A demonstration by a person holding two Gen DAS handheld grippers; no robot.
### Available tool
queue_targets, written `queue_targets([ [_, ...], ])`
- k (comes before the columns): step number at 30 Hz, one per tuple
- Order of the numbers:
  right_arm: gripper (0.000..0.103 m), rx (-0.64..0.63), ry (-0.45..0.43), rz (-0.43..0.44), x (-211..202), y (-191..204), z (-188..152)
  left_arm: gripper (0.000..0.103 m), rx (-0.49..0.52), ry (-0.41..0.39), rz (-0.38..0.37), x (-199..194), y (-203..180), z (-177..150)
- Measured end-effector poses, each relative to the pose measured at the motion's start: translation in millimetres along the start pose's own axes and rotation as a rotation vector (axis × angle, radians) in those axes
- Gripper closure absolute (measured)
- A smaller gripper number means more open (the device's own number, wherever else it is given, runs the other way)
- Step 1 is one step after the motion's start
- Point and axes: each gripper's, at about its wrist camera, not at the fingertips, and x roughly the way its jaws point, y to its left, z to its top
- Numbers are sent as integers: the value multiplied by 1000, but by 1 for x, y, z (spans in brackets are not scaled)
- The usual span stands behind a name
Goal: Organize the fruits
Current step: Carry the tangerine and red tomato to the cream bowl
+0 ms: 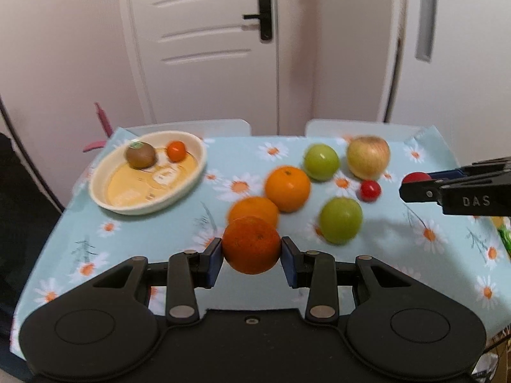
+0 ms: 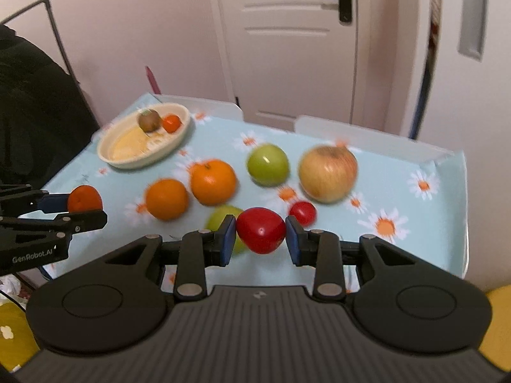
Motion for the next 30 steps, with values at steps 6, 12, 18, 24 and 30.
queue_targets([
  [6, 55, -25, -27, 18, -4, 30, 28, 61, -21, -39, 47, -18, 37, 20],
  [12, 55, -19, -42, 30, 1, 64, 55, 61, -28, -52, 51, -19, 79, 38],
  [18, 55, 6, -50, 27, 20, 100, 82, 61, -15, -48, 36, -6, 118, 58],
  [24, 55, 38, -46, 22, 52, 132, 103, 61, 15, -38, 22, 19, 155, 77],
  [30, 55, 68, -26, -3, 93, 155, 119, 61, 41, -17, 7, 56, 187, 92],
])
